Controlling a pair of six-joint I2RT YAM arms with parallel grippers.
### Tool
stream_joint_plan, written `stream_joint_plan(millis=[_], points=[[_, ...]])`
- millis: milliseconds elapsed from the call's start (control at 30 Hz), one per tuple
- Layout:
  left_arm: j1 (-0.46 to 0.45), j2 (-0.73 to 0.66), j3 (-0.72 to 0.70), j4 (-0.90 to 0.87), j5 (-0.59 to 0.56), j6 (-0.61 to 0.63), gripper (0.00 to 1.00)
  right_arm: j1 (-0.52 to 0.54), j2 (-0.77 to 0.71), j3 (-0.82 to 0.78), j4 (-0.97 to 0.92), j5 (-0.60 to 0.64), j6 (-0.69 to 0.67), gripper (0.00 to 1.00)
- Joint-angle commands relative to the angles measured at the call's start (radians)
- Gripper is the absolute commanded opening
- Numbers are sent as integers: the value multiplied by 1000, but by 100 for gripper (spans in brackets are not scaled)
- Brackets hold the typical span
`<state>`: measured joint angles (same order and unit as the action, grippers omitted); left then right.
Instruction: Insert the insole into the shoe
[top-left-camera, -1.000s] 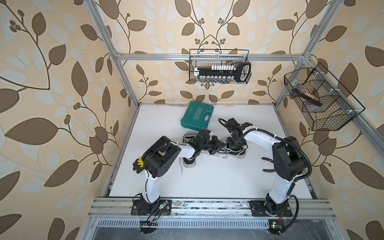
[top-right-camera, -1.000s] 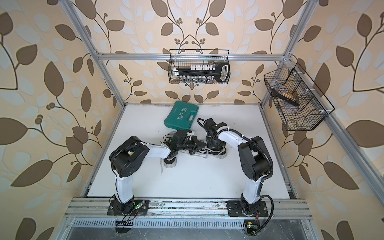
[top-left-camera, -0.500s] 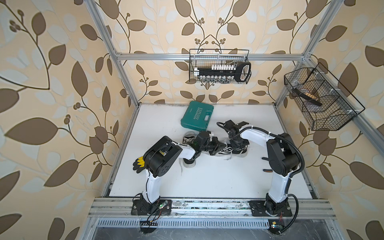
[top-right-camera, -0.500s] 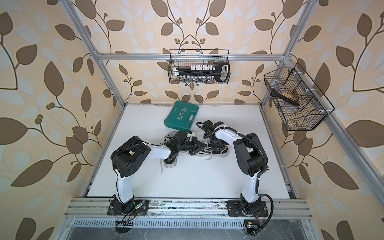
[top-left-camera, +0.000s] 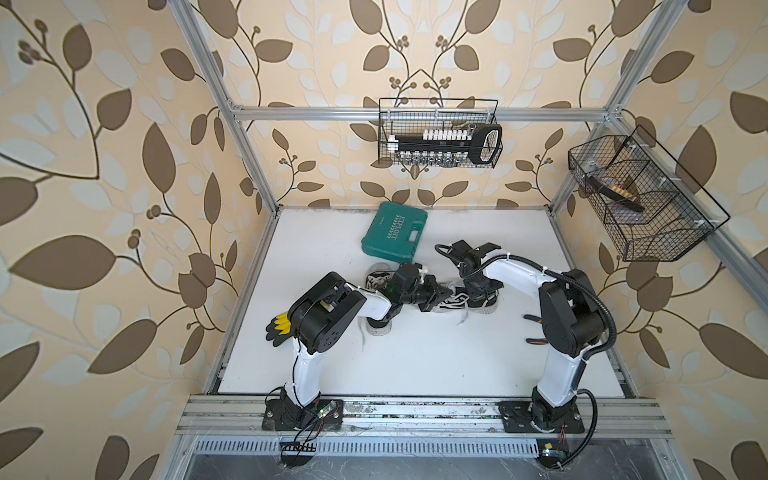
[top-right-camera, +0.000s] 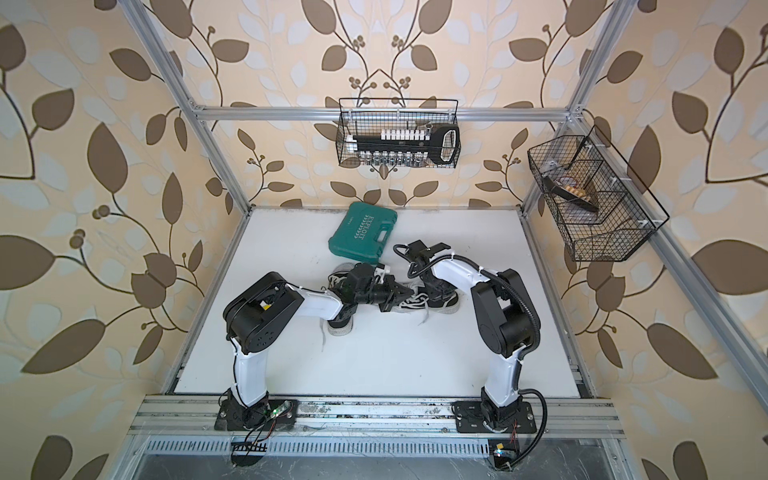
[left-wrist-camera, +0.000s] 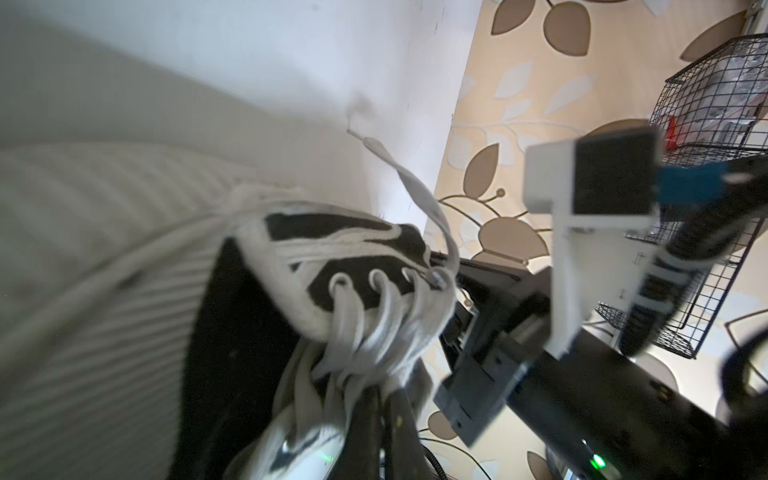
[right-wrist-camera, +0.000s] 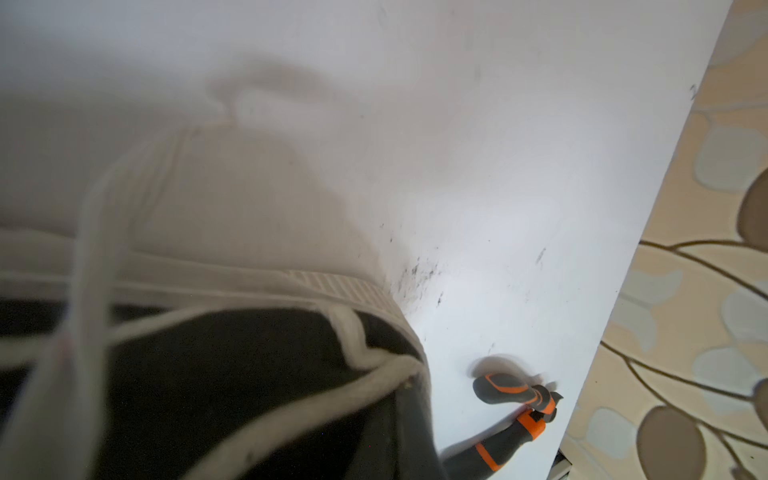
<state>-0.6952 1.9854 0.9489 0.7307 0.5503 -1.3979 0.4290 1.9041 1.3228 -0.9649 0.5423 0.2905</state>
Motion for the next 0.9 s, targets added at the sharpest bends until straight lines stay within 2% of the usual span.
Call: stream_joint_plan(millis=[0,133,233,400,467,567,700,800,867], points=[[4,-13,-18,-4,13,-1,0,-36,44,-4,-38,14,-22,0],[4,-8,-14,-4,11,-2,0,13,-39,112,-146,9,-15,0],[2,-2,-3,-4,14,-3,0,47,-69,160,-205,-41,15,0],[2,-2,5,-11,19,-2,0,48,-50,72,-156,-47,34,0],[2,-3,8,-14,21,-1,0,6,-9,2,-84,-40,27,0],[2,-10,13,-26,25,5,0,-85,66,-18,-49,-115,2,0],[2,-8,24,-38,23,10,0,-42,-9,56,-119,-96,-18,0],[0,3,39,-31,26,4,0,2,-45,143,-227,-109,1,0],[-1,3,41,-31,23,4,0,9,-59,131,-236,-153,11,0]])
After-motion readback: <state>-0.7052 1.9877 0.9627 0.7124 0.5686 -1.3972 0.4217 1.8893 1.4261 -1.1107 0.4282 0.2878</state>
